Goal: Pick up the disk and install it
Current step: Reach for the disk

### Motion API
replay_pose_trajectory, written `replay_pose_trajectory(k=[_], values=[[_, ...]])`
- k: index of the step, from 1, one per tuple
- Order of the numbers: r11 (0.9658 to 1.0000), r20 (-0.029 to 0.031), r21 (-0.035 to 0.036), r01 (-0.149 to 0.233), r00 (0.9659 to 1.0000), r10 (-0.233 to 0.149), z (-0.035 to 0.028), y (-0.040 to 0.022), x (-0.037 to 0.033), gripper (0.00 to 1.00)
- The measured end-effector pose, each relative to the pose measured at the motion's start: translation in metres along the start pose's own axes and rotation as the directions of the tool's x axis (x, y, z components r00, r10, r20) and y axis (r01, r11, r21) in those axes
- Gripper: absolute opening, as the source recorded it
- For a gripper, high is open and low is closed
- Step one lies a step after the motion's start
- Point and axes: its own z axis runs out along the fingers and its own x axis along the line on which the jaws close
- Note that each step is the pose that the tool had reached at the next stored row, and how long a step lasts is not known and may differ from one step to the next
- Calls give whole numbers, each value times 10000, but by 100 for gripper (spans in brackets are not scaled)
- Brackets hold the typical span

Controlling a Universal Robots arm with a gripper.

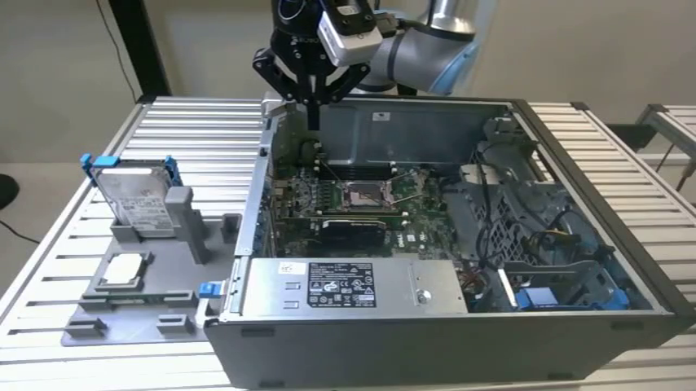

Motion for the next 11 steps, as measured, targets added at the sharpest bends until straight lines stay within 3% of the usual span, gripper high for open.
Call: replay_pose_trajectory(k=[11], values=[[10000,0,0,-1,10000,1,-2,-6,84,0]])
